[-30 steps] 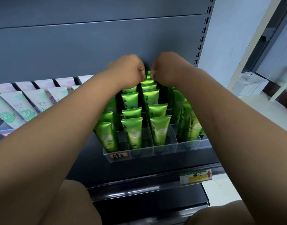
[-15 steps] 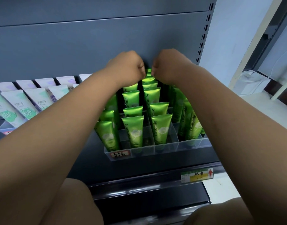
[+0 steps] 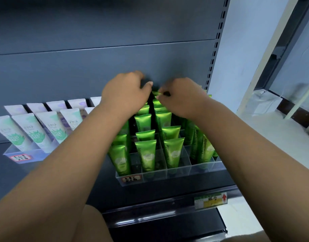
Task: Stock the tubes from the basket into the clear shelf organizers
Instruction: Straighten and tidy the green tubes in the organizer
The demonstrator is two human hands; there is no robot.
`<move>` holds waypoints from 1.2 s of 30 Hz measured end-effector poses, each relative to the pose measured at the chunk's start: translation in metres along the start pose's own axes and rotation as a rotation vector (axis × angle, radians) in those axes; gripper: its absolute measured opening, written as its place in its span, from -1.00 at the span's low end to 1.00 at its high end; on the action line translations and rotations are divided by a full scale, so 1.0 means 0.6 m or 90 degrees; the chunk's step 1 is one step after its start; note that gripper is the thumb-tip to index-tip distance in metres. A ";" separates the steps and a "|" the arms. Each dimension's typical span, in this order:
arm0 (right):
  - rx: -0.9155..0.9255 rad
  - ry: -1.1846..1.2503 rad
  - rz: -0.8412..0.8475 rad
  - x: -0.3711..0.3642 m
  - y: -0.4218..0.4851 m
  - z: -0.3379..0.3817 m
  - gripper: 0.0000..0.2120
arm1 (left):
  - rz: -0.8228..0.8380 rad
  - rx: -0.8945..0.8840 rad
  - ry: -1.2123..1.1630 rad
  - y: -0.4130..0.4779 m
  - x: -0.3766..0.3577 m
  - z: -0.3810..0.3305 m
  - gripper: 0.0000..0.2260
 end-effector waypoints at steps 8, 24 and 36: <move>-0.016 0.031 -0.093 0.050 -0.088 -0.010 -0.62 | 0.023 0.001 -0.041 -0.050 0.012 -0.037 -0.65; -0.112 0.001 0.025 0.025 0.110 -0.050 -0.80 | 0.155 -0.022 0.014 0.106 -0.092 -0.010 -0.83; -0.085 -0.061 0.099 -0.053 0.148 -0.033 -0.74 | 0.178 -0.149 0.206 0.128 -0.131 -0.046 -0.77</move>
Point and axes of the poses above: each hand's wrist, its own y-axis towards the middle knuckle, its own x-axis out of the back of the hand, z = x × y, the point moved 10 cm from there along y, towards the middle knuckle, and after that the axes turned 4 degrees about -z, right-handed, at the moved point
